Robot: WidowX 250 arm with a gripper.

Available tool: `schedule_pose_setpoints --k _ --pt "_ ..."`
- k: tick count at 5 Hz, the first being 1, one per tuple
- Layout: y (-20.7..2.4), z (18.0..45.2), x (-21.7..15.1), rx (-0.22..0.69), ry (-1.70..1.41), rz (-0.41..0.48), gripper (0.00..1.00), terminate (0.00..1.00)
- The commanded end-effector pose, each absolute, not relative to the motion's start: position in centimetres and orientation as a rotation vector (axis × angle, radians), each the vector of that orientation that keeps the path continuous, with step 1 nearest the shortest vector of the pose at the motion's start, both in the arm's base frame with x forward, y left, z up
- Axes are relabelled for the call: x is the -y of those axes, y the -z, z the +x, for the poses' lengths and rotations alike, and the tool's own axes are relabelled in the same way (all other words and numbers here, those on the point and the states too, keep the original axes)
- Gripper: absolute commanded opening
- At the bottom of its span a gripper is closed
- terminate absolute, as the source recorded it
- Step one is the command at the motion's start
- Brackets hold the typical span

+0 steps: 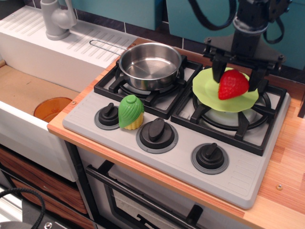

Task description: Put strawberry on plate and corncob in pot or pan on stove

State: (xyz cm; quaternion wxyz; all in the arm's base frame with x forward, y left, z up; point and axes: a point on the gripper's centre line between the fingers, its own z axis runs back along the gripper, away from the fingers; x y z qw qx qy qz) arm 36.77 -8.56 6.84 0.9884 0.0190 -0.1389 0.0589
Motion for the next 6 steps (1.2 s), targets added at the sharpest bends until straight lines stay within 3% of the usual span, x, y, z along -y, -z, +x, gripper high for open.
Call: schedule_pose_setpoints --k 1,2,4,6 --pt "-7.4 37.8 9.2 0.337 -0.097 0.001 1.00 0.00" --pt "-7.9 37.1 9.5 0.328 -0.100 0.008 1.00 0.00" --pt "-11.3 35.7 8.9 0.257 -0.087 0.035 1.00 0.00" --pt "-12.8 35.1 5.6 0.237 -0.030 0.055 1.00 0.00"
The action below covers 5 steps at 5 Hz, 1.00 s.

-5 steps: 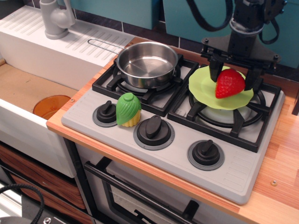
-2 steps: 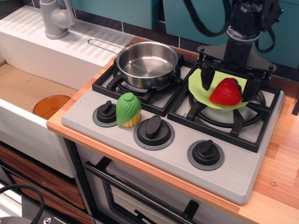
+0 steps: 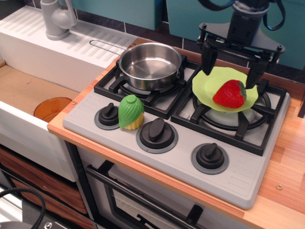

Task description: Put strawberry on plate and corncob in pot or pan on stove

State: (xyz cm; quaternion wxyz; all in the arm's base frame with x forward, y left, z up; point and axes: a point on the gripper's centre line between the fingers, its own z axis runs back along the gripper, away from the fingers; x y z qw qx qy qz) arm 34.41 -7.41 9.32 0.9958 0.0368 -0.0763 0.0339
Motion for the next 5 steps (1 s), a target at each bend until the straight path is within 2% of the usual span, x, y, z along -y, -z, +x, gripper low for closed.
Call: schedule_pose_setpoints --k 1,2,4,5 --pt "-12.5 34.6 3.9 0.227 -0.005 0.063 1.00 0.00" --pt "-11.9 33.3 2.8 0.217 0.019 0.081 1.00 0.00" --pt "-11.9 33.3 2.8 0.217 0.019 0.081 1.00 0.00" --pt "-12.9 32.2 2.6 0.211 0.027 0.127 1.00 0.00"
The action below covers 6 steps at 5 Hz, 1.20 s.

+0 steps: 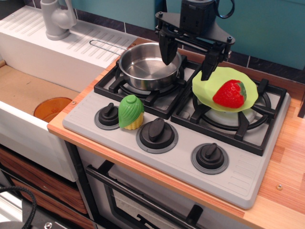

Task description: Put strawberry on plate and corncob in pot or pan on stove

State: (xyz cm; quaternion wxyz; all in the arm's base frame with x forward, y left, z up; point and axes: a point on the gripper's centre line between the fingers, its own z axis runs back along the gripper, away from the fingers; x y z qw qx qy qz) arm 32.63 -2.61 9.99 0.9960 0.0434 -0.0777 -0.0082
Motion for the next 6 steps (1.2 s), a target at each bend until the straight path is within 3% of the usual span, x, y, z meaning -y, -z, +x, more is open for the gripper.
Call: schedule_pose_setpoints --k 1,3,6 --pt "-13.8 31.6 1.4 0.221 0.041 0.124 1.00 0.00" --pt "-12.5 30.6 -0.6 0.309 0.011 0.175 1.00 0.00" --pt "-8.8 27.3 -1.7 0.396 -0.077 0.228 1.00 0.00"
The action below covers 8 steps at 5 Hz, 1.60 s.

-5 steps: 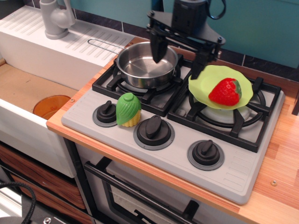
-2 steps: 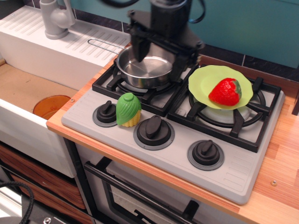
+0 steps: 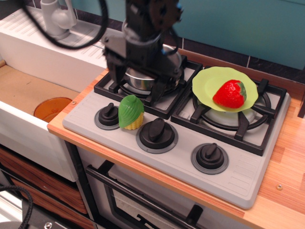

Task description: Put strawberry on plate and corncob in pot or pan on stove

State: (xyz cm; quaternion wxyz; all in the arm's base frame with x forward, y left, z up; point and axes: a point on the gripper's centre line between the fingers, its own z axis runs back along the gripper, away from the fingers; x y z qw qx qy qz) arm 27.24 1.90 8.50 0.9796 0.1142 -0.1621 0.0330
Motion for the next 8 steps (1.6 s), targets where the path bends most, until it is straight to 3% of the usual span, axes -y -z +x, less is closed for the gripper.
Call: schedule_pose_setpoints --k 1,3,5,6,8 --pt "-7.4 27.1 -1.6 0.425 -0.090 0.211 1.00 0.00" --pt "-5.5 27.9 -1.6 0.489 -0.086 0.197 1.00 0.00" --pt "-5.0 28.4 -2.3 0.497 -0.075 0.207 1.00 0.00" --pt "-5.0 28.5 -2.2 0.492 -0.087 0.205 0.00 0.00" --pt "-7.4 29.0 -1.2 0.434 -0.116 0.192 0.00 0.00"
